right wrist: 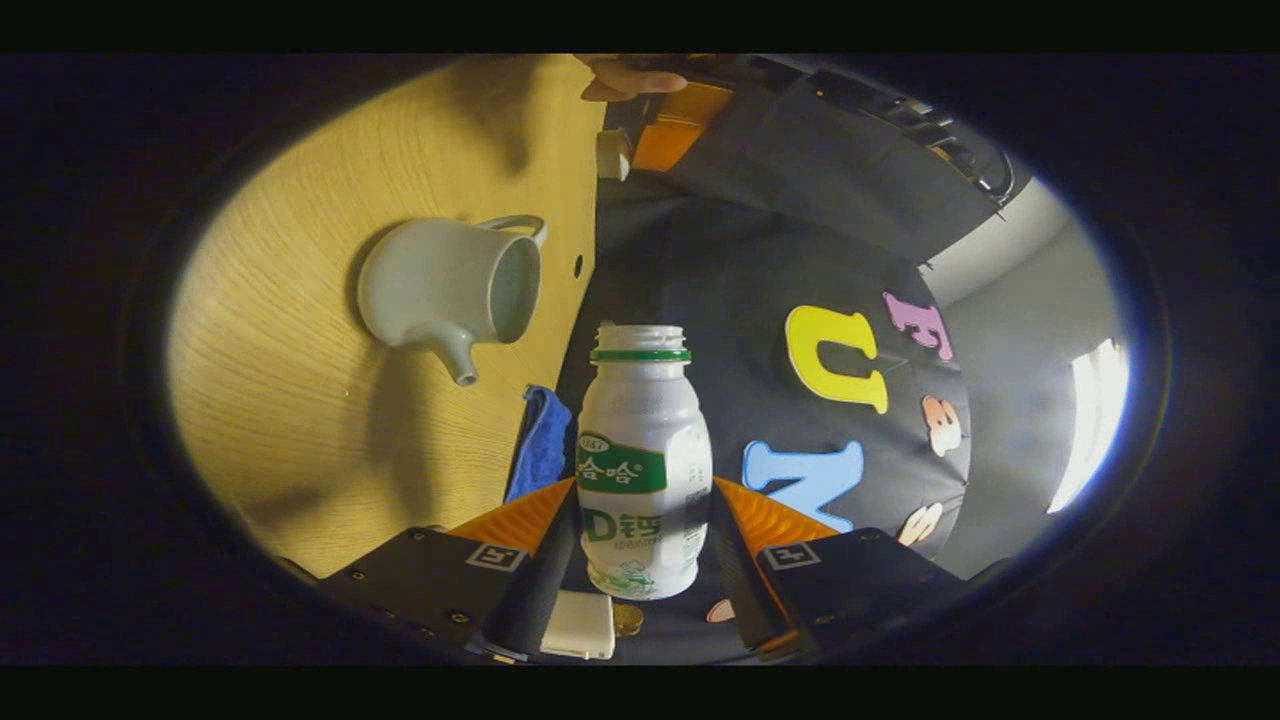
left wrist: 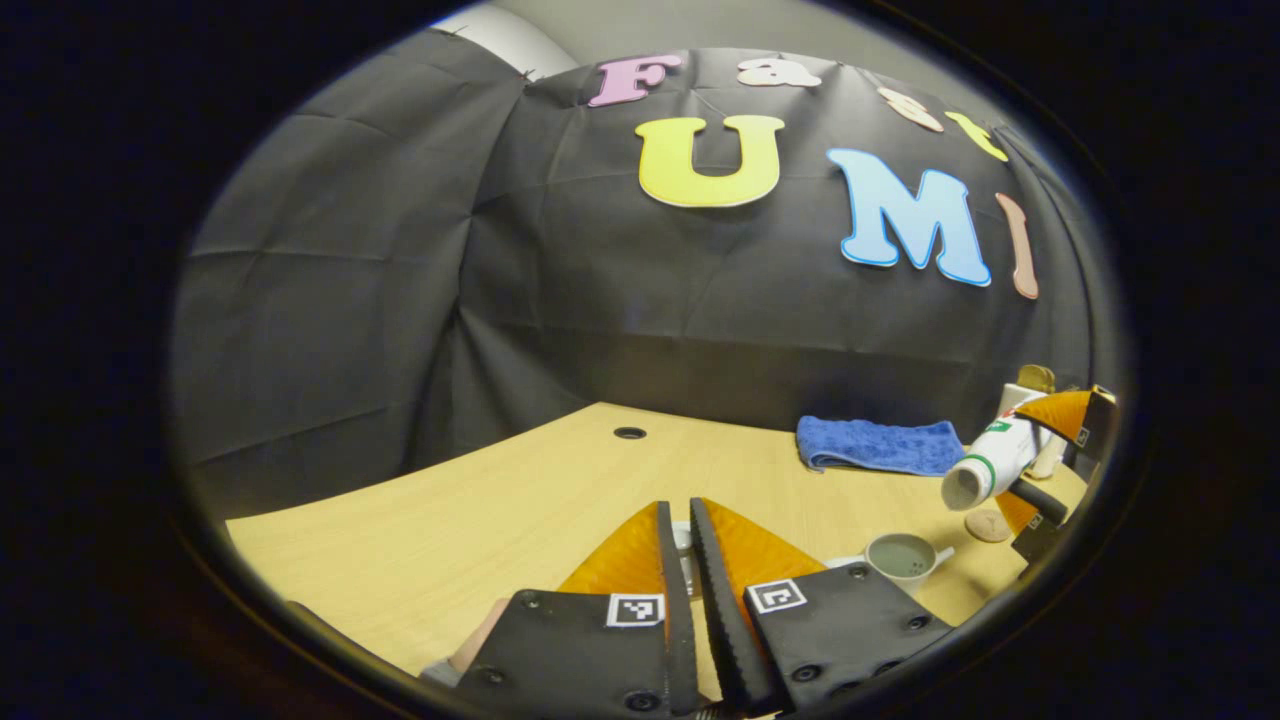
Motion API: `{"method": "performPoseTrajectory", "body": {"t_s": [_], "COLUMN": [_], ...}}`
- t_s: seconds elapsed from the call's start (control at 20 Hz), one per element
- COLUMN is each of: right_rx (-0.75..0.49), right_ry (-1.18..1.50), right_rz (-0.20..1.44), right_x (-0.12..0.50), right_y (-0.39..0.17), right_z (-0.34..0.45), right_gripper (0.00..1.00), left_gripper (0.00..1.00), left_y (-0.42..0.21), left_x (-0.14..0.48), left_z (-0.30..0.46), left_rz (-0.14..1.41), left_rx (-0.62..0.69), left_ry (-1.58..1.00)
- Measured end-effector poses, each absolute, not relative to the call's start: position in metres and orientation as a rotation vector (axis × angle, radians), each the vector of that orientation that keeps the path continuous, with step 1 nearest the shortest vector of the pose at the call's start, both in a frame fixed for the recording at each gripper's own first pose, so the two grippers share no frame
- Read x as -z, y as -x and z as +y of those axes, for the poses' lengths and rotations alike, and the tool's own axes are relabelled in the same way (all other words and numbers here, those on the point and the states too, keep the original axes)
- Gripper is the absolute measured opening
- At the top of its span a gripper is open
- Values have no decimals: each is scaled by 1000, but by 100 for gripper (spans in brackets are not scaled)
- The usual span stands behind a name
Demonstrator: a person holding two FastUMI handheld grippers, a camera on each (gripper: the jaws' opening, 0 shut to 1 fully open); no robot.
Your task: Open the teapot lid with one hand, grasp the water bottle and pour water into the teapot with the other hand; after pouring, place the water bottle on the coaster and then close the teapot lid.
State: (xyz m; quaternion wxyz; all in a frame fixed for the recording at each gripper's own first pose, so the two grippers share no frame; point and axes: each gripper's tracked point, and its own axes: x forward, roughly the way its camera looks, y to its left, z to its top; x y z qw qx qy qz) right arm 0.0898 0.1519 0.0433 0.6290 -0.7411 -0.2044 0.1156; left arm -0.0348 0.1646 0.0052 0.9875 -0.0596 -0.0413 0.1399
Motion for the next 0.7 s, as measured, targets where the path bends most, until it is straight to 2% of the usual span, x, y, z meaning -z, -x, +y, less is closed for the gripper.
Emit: {"method": "performPoseTrajectory", "body": {"t_s": [0.7], "right_rx": [-233], "right_ry": [1757], "right_rz": [-526], "right_x": [-61], "right_y": [-90], "right_z": [149], "right_gripper": [71], "left_gripper": [17], "left_y": [36], "left_x": [-5], "left_z": [166], "left_rz": [-84], "left_rx": [-285], "left_ry": [122]}}
